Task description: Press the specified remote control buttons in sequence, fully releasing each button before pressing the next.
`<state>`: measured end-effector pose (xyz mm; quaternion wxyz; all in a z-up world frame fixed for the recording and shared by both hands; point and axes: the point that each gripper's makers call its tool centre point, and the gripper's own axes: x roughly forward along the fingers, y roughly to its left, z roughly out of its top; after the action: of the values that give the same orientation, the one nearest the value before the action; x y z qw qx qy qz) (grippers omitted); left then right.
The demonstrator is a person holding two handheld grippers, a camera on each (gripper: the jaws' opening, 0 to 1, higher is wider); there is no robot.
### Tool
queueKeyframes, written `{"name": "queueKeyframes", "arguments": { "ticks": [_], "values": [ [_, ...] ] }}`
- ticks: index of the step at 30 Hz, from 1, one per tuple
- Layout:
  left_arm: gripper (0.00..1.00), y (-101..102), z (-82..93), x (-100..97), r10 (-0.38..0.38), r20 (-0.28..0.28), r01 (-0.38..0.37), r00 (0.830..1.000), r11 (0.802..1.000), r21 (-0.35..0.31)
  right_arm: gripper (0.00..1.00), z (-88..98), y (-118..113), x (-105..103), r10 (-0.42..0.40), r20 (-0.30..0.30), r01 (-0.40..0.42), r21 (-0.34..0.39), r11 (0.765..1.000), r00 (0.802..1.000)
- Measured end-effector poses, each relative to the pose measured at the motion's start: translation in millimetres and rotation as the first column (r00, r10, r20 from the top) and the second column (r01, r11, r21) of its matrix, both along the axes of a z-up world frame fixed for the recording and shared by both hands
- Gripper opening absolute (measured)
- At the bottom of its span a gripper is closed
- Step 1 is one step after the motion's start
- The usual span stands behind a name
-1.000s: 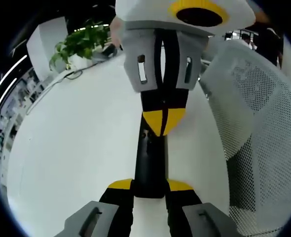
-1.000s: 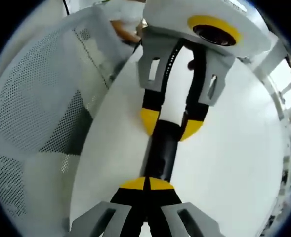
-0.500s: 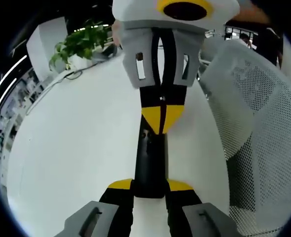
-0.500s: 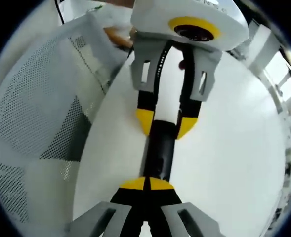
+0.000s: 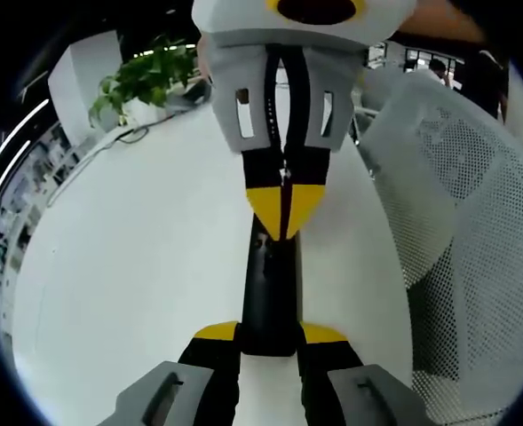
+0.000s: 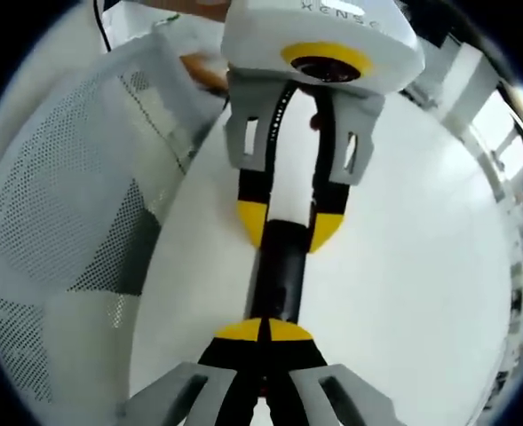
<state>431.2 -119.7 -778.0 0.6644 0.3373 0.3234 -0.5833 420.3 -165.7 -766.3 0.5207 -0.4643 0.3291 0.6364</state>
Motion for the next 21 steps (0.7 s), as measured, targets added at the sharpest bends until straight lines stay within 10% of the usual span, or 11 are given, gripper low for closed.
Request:
{"name": "queueKeyframes", "arguments": {
  "ticks": [21],
  "values": [
    [0.24, 0, -0.1, 0.0, 0.002, -0.001, -0.002, 1.0, 1.0, -0.005, 0.0, -2.6, 12, 8, 0.003, 0.007, -0.003, 0.014, 1.0, 1.0]
  ]
}}
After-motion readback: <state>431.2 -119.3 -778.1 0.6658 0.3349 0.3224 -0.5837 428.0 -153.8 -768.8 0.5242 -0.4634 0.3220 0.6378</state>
